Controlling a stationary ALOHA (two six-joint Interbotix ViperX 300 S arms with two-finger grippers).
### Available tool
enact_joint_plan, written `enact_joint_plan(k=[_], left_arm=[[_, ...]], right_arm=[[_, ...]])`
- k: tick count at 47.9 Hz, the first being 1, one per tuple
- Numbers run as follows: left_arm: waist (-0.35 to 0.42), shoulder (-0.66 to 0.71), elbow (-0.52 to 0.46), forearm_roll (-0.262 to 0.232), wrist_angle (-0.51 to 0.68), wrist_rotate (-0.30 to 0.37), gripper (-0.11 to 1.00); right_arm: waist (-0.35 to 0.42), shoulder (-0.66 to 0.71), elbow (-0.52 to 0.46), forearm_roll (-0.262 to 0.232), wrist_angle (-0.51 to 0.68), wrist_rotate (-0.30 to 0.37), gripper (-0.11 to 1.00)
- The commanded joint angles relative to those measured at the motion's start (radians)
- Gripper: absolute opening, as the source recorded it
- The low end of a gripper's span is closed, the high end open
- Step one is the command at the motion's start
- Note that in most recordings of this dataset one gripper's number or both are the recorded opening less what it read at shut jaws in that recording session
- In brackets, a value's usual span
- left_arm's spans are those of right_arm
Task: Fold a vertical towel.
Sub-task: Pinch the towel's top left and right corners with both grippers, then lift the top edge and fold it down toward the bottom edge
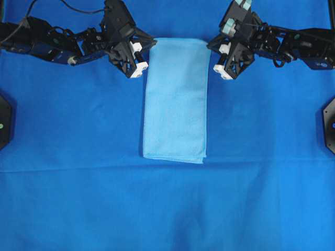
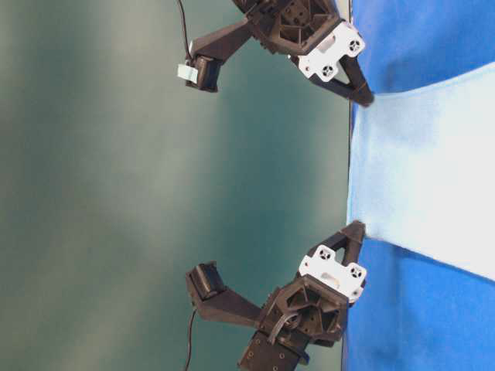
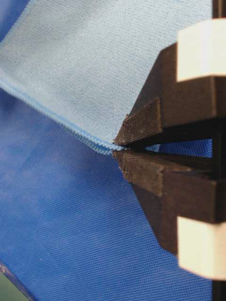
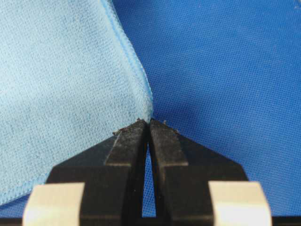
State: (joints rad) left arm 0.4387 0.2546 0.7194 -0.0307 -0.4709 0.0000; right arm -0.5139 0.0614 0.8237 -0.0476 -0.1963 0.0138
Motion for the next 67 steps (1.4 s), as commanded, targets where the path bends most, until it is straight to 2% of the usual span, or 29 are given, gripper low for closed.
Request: enact_joint_plan(k=[1,16,22,31,45,56,67], left_arm=[[-0.005,-0.044,-0.005,0.002,-0.005,0.0,0.02],[-0.04,-0.179,0.02,0.0,0.038,0.005,0.02],[-0.077,-0.244,0.04,0.002,0.064,0.005,0.02],[-0.156,-0.307,0.078,0.002,0.101,0.005,0.02],[-0.295,-0.318,0.109,0.002,0.201,0.002,0.02],[-0.4,-0.296,0.114,0.0,0.238,-0.005,0.02],[-0.468,-0.23,0.11,0.0,0.233,-0.014,0.02]], right_arm=[[-0.005,-0.037,-0.026,-0.006,0.002,-0.006,0.02],[-0.005,-0.166,-0.043,-0.008,0.101,-0.035,0.02],[0.02,-0.236,-0.034,-0.008,0.158,-0.035,0.02],[0.115,-0.299,0.0,-0.006,0.184,-0.028,0.02],[0.276,-0.314,0.032,0.012,0.202,0.002,0.02],[0.397,-0.288,0.054,0.014,0.224,0.066,0.02],[0.474,-0.21,0.051,0.014,0.212,0.141,0.02]])
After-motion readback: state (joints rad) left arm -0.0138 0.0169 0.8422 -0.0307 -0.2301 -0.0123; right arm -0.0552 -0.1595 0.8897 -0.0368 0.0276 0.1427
